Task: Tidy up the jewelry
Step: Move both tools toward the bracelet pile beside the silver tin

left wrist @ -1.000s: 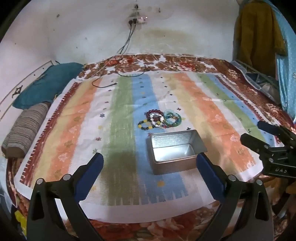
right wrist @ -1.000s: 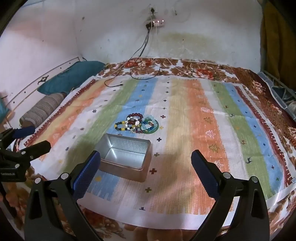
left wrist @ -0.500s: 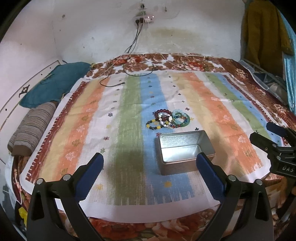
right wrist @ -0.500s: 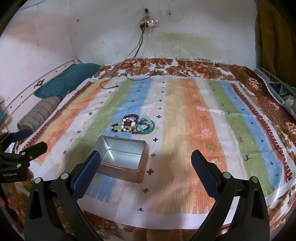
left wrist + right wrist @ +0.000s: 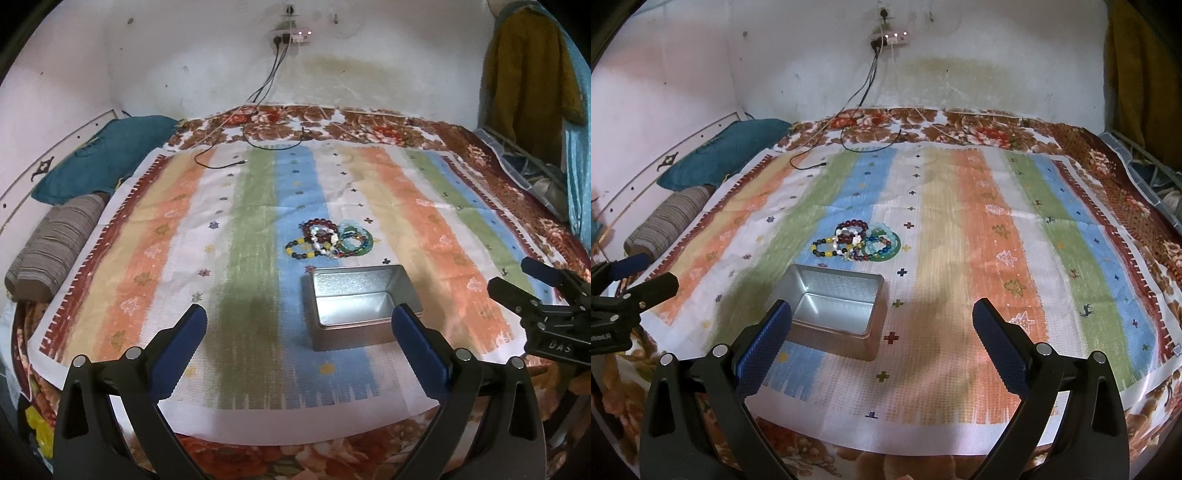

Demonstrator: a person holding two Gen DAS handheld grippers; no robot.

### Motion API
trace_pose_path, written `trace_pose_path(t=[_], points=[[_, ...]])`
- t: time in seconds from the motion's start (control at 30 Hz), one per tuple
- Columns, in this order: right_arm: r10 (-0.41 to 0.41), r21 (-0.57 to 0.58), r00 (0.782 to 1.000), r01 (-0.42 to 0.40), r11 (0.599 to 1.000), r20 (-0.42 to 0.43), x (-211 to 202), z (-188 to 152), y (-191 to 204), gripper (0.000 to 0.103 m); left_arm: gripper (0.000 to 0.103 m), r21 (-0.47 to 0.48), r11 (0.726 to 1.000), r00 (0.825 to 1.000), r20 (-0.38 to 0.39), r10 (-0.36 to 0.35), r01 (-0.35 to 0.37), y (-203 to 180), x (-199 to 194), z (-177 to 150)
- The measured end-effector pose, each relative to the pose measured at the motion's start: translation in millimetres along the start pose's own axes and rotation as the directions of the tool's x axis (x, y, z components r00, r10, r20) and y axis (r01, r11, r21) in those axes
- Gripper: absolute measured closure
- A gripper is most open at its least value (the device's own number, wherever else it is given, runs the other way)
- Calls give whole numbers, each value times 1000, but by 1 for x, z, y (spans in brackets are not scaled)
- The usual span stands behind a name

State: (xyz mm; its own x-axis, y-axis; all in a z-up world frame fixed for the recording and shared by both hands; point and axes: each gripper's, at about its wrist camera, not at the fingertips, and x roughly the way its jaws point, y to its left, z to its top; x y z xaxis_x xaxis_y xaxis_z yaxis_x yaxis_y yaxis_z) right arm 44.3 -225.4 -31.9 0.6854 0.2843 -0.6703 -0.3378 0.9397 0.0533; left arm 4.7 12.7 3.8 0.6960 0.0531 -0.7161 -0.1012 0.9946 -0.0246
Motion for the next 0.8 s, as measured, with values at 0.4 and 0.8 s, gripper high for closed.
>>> trace_pose_path(t=[0.4,0.8], points=[[21,-9,999,-21,1000,-46,14,6,2,4,6,3,1000,999,-44,13,-13,1,19,14],[-12,-28,998,11,1000,-68,29,21,-2,4,6,-13,1000,998,-62,12,-13,3,31,31]])
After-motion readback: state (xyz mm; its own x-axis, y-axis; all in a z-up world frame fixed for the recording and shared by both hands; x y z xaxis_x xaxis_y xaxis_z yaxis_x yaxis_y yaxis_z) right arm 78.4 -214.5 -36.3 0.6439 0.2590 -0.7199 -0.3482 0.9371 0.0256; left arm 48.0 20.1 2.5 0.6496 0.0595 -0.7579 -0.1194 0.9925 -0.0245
